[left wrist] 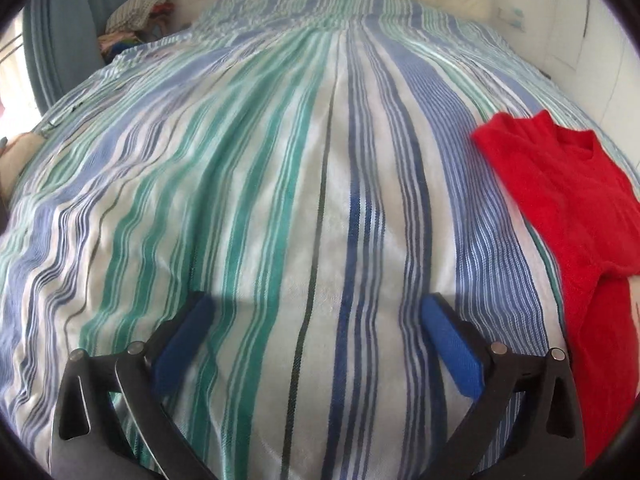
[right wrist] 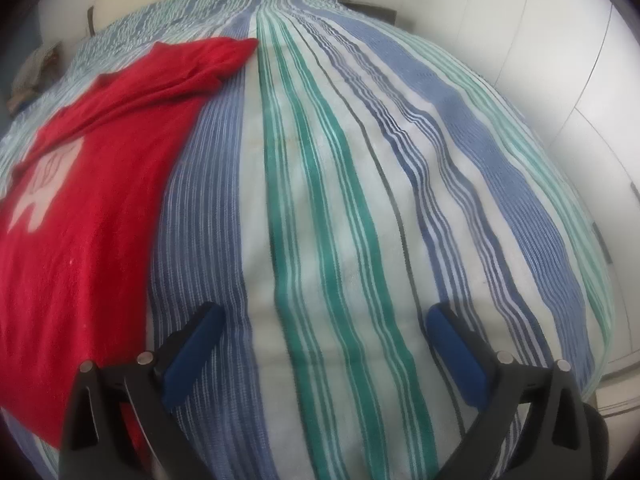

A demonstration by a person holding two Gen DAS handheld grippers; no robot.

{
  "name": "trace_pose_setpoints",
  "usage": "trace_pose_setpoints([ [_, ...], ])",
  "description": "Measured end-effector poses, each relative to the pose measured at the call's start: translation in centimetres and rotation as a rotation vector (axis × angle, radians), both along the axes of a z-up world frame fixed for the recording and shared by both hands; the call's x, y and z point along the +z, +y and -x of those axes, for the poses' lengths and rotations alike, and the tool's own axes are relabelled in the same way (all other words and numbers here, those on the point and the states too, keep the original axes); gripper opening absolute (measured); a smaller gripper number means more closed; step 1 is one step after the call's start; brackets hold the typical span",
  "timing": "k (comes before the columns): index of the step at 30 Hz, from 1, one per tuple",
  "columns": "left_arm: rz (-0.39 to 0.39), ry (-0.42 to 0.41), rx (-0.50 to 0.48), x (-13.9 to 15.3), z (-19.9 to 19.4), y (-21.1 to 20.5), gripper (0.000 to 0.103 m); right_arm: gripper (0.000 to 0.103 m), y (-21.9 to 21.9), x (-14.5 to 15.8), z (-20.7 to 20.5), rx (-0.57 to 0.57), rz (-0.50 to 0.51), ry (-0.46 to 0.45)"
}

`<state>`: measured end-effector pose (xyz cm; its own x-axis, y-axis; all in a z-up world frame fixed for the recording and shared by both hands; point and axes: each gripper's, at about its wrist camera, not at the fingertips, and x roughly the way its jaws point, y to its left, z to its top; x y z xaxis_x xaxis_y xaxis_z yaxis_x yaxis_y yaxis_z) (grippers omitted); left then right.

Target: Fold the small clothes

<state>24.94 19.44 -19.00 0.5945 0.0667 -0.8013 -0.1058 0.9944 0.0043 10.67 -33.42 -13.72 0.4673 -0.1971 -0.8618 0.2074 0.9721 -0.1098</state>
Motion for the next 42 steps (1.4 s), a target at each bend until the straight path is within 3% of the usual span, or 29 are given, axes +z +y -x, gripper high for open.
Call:
trace_pose_setpoints([
  [4,-0.050,0.004,-0.004,0.0,-0.1,-0.8,0.103,0.102,-0.1,-0.1,-0.7,-0.021,-0.009,0.048],
  [33,-0.038,0.005,-0.002,0.0,-0.2,-0.5,0.103,0.103,-0.4,-0.4,-2.6,-0.095,-0.020,0.193],
  [42,-0.038,0.005,-0.002,0.0,-0.2,-0.5,0.103,0.103,-0.7,-0.7,-2.0,-0.090,-0.046,0.118],
])
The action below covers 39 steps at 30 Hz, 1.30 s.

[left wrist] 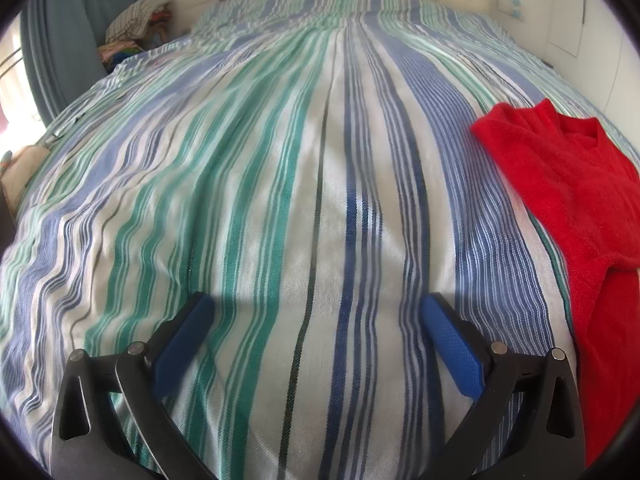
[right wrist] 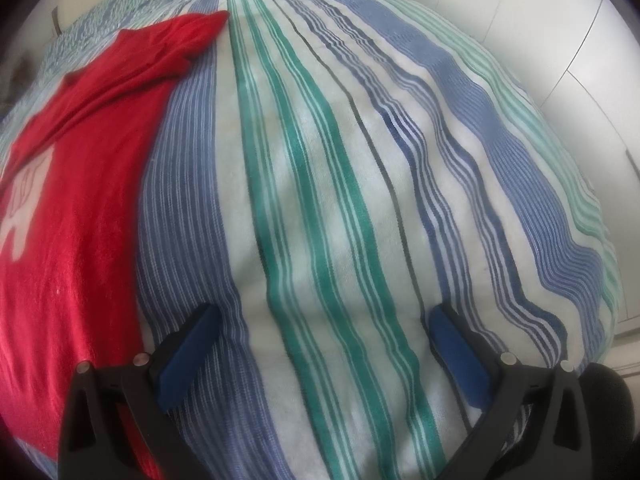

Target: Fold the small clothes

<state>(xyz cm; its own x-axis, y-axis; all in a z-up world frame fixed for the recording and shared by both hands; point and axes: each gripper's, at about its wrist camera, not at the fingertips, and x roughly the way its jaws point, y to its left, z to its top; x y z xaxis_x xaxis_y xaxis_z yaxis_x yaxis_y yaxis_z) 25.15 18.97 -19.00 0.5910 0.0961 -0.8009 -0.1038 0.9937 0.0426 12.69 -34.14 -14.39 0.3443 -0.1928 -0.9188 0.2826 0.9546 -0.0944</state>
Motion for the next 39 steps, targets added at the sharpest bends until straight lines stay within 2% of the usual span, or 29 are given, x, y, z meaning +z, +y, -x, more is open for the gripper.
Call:
trace_pose_setpoints([
  [10,0.000,0.000,0.000,0.0,0.0,0.0,0.103,0.103,-0.3,0.0,1.0,0.050,-0.019,-0.044],
  [25,0.000,0.000,0.000,0.0,0.0,0.0,0.103,0.103,0.6,0.2,4.4,0.085,0.011,-0.166],
  [39,0.000,0.000,0.001,0.0,0.0,0.0,0.103,0.103,0.9,0.1,3.9,0.098,0.017,-0.138],
])
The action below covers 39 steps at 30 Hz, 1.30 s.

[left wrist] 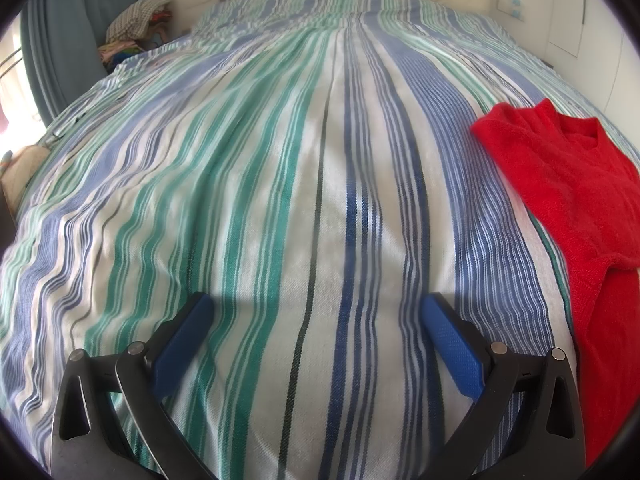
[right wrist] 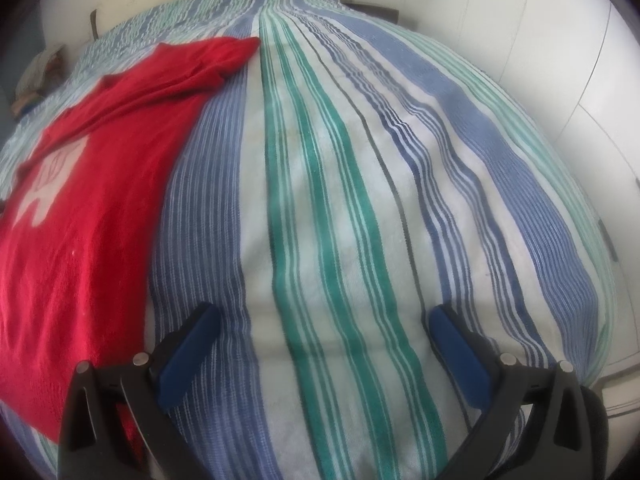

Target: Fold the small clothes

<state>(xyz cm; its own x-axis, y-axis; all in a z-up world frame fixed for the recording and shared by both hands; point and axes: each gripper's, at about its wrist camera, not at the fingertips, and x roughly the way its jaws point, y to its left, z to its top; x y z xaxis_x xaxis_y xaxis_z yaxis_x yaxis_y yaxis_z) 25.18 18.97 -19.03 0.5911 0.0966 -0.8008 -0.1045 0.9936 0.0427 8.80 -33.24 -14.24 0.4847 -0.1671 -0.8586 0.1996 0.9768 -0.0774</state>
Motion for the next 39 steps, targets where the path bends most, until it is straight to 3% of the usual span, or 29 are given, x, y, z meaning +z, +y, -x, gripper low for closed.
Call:
trace_pose_setpoints([
  [5,0.000,0.000,0.000,0.0,0.0,0.0,0.103,0.103,0.0,-0.2,0.6,0.015,0.012,-0.061],
  [12,0.000,0.000,0.000,0.0,0.0,0.0,0.103,0.103,0.5,-0.1,0.4,-0.072,0.027,-0.046],
  [19,0.001,0.000,0.000,0.0,0.0,0.0,0.103,0.103,0.0,-0.3,0.6,-0.018,0.009,-0.071],
  [33,0.001,0.000,0.002,0.0,-0.1,0.1,0.103,0.103,0.5,-0.6,1.7,-0.017,0.041,-0.124],
  [35,0.007,0.024,0.028,0.2,-0.2,0.1,0.103,0.103,0.5,-0.6,1.8,-0.015,0.046,-0.127],
  [37,0.039,0.088,0.089,0.3,-0.6,0.3,0.103,0.103,0.4,-0.5,1.7,-0.014,0.040,-0.119],
  [39,0.078,0.155,0.087,1.2,-0.3,0.1,0.102,0.103,0.2,-0.2,1.3,0.001,0.024,-0.089],
])
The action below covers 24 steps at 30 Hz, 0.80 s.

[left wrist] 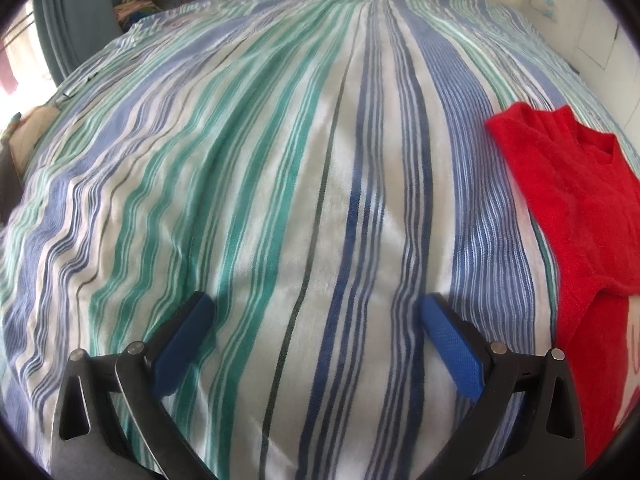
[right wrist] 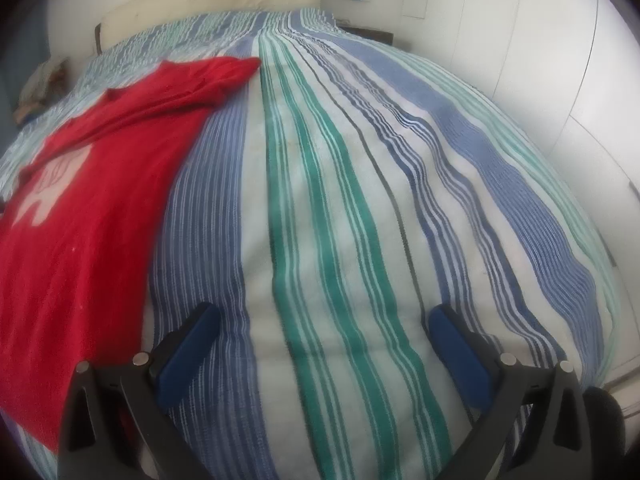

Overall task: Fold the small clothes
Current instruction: 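Grasp the sweater hem with both tools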

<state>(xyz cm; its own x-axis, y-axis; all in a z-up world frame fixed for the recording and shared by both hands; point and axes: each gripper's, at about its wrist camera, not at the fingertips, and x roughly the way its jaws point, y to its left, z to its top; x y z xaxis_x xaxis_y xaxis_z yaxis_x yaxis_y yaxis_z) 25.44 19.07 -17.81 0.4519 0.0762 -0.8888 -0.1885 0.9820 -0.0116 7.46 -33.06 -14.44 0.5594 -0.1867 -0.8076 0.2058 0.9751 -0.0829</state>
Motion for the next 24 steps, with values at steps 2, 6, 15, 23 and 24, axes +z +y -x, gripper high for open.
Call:
trace_pose_setpoints([
  [2,0.077,0.006,-0.047,2.0,2.2,-0.3,0.098,0.103,-0.9,1.0,-0.6,0.050,-0.058,0.051],
  [6,0.163,-0.053,-0.194,7.1,12.6,-2.7,0.099,0.102,-3.3,4.7,0.4,0.124,-0.293,0.057],
  [15,0.292,0.114,-0.342,4.6,23.9,-9.6,0.101,0.099,1.7,5.4,2.9,0.393,-0.602,0.201],
  [23,0.326,0.178,-0.407,2.9,23.8,-12.9,0.044,0.075,3.5,2.1,2.3,0.370,-0.693,0.298],
  [24,0.334,0.178,-0.417,2.9,23.8,-13.1,0.036,0.073,4.0,2.1,2.4,0.386,-0.682,0.302],
])
